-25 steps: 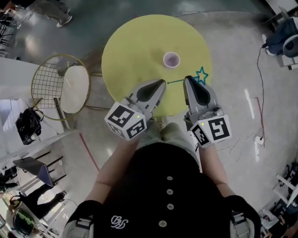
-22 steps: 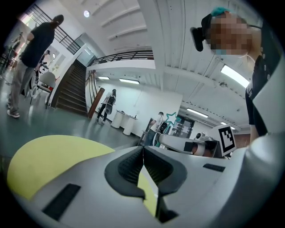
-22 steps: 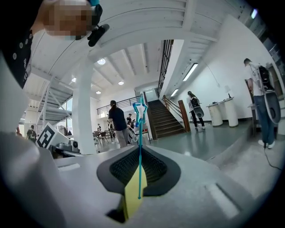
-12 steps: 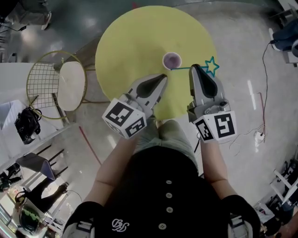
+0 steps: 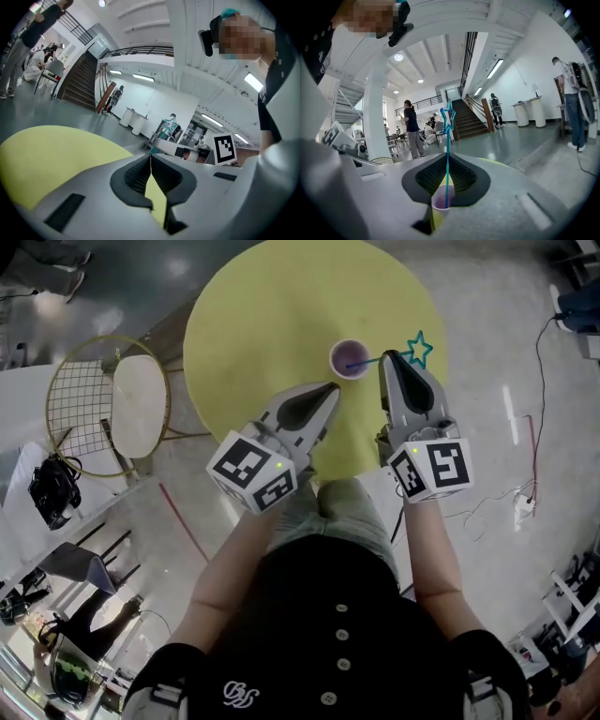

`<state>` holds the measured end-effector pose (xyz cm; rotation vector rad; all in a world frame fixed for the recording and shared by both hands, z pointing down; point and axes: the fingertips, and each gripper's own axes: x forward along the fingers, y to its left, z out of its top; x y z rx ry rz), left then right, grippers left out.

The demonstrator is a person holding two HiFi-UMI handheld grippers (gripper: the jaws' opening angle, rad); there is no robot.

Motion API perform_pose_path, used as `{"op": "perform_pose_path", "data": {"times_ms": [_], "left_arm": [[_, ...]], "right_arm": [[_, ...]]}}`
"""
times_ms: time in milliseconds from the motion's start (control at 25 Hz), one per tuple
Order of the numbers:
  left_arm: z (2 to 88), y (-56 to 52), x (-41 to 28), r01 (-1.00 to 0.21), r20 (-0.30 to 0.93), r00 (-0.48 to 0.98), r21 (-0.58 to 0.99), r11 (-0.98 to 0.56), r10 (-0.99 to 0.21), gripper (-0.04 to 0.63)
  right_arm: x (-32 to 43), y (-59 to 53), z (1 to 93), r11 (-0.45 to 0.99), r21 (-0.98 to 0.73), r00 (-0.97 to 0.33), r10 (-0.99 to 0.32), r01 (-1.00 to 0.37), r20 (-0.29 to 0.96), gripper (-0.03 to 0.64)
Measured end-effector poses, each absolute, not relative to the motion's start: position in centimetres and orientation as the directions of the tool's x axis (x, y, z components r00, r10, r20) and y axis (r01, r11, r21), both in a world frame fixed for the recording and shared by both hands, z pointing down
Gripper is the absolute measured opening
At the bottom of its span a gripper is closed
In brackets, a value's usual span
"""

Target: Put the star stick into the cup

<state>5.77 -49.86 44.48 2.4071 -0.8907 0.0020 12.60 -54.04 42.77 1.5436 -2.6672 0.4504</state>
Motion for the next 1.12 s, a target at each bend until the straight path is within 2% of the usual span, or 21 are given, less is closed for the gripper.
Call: {"op": "perform_pose_path", "data": {"times_ms": [400, 1120], "left_arm": [[45.5, -50.6, 5.4, -0.595, 0.197, 0.782, 0.52, -0.613, -0.591, 0.012], [46.0, -50.3, 5.3, -0.587, 0.181, 0.779, 0.545, -0.598, -0.6, 0.012]], "right_arm": [[11.7, -54.9, 45.6, 0.463, -0.257, -0.517, -0.829, -0.848, 0.214, 0.015], [14.4, -56.5, 48.4, 0.343, -0.273, -0.418, -0.858, -0.899, 0.298, 0.036]]}}
